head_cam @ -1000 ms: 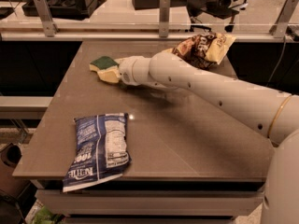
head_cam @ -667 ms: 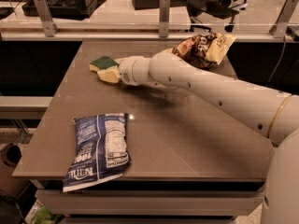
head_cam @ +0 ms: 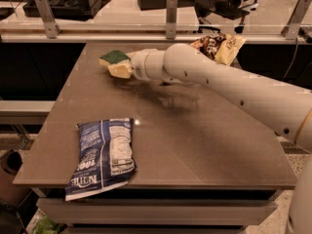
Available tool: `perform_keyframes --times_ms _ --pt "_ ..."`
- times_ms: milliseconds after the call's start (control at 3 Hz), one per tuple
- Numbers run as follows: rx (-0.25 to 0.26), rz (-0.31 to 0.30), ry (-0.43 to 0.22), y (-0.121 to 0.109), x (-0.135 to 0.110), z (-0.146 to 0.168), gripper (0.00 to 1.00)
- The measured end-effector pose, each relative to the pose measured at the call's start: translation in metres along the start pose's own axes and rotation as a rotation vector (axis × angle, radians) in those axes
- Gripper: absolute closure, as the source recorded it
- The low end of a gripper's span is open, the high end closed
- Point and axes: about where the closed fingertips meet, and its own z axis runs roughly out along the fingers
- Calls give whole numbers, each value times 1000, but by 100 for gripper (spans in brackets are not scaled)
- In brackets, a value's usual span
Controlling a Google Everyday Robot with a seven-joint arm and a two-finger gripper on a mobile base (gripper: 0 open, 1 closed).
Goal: Pick sponge
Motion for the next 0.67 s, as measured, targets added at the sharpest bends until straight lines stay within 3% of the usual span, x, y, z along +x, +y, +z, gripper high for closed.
perform_keyframes --times_ms 667 --pt "94 -33 -31 -36 -32 -35 100"
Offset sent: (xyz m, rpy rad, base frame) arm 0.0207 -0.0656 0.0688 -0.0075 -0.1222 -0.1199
